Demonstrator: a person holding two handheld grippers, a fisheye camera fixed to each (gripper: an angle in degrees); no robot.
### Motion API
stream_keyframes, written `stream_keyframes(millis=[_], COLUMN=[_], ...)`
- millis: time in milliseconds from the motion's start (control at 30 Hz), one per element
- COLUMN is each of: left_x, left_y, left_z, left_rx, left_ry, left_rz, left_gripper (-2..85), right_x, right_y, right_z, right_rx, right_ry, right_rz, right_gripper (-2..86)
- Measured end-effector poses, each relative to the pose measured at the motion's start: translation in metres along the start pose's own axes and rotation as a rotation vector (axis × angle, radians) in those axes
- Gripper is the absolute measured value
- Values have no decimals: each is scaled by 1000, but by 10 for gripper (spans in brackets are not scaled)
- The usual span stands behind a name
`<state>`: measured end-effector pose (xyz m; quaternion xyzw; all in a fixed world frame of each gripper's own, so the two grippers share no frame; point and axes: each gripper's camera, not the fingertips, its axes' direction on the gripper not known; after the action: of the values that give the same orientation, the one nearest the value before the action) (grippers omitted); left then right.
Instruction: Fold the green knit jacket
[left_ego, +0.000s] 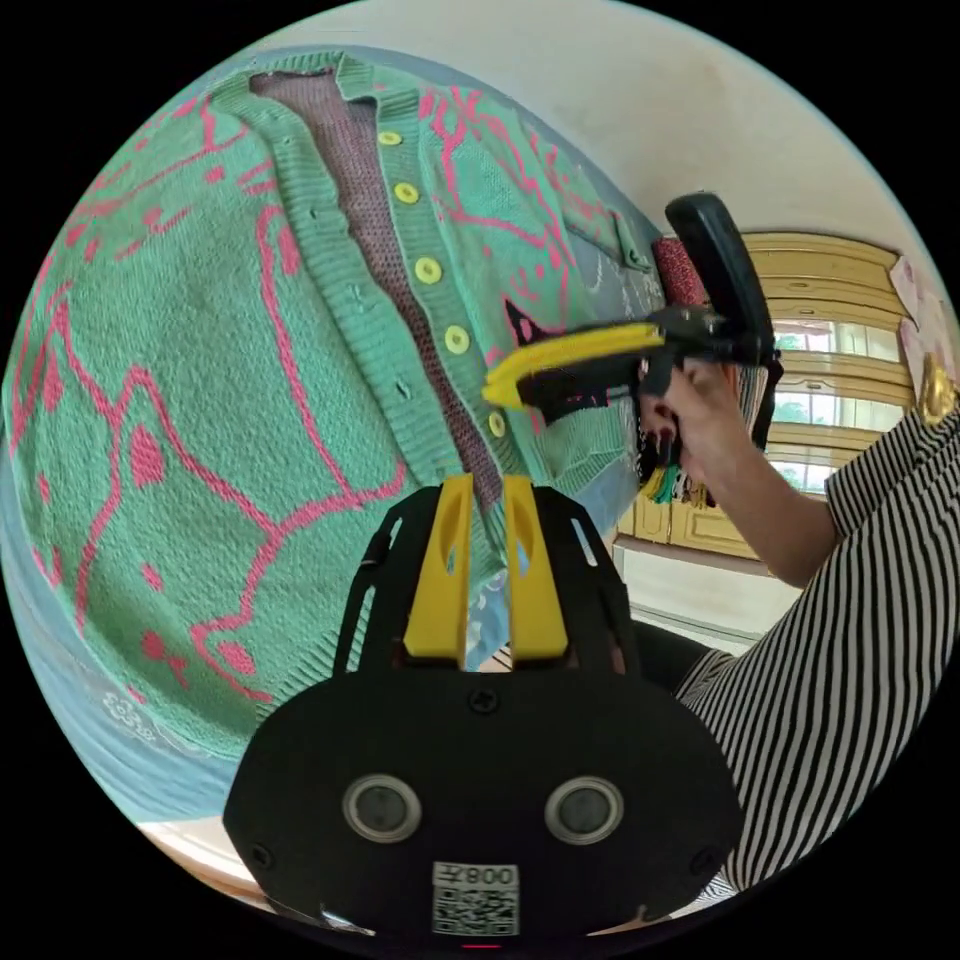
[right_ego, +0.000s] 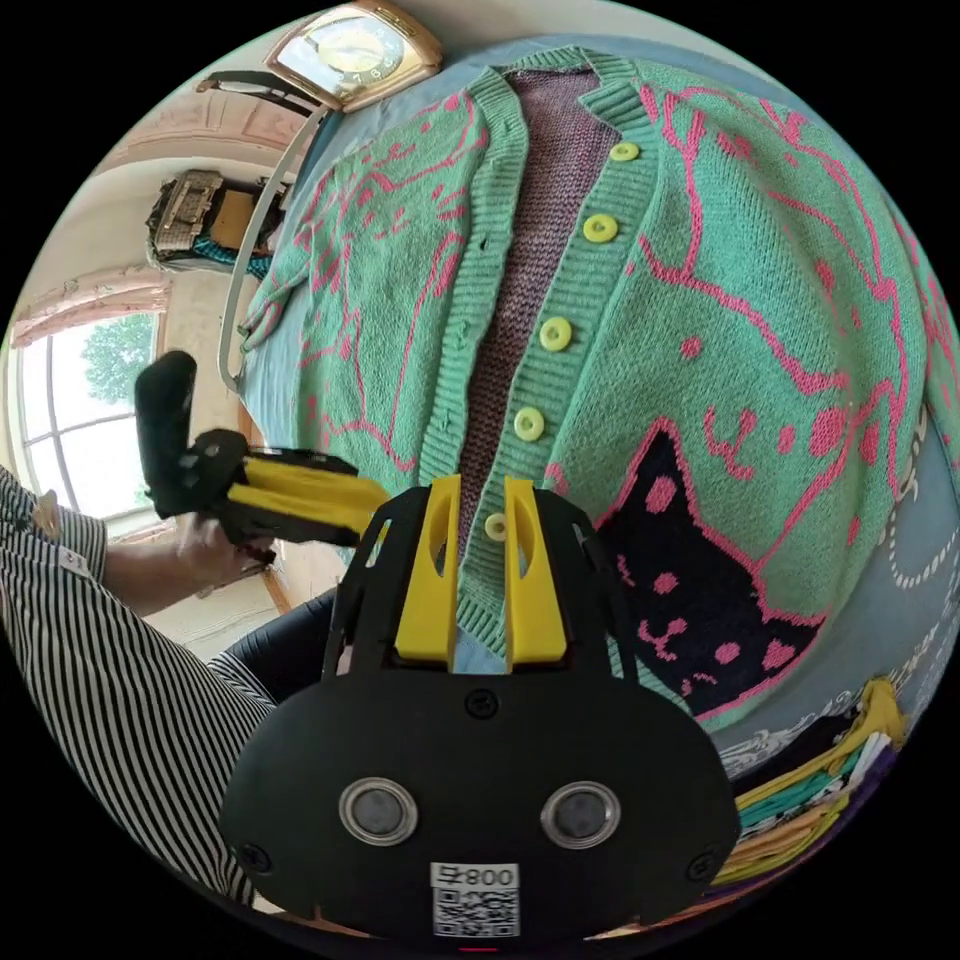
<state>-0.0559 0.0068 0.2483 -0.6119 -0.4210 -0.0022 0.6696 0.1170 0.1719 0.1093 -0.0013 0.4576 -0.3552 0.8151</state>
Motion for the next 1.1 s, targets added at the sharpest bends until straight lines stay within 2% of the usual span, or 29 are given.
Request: stream_keyframes(millis=[100,267,500,600,733,967,1100], left_x=[-18,-55,-86,-92,-94,-84,-86], left_y=[-45,-146,-227,-236,-231,-223,-219], left_z=[-20,-54,-58,-59,-78,-118,-133], left_rx=[90,241,224,211,236,227,230], left_ry=[-55,-142,-57,0,84,112,66], left_rz=[52,100,90,72,94,183,192], left_gripper=[64,77,44,19,7,0,0], right_x=[-17,-45,-46,-42,-16,6,-4], right_y=[16,21,34,37,52,95,104], right_z=[22,27,12,4,-17,-80,-85], right_rx=[-63,-62,-15,-21,0,62,43], right_ry=[76,234,231,212,89,-136,-185], right_rz=[23,-25,19,22,67,20,-26], right_gripper=[83,68,66,66,65,64,65])
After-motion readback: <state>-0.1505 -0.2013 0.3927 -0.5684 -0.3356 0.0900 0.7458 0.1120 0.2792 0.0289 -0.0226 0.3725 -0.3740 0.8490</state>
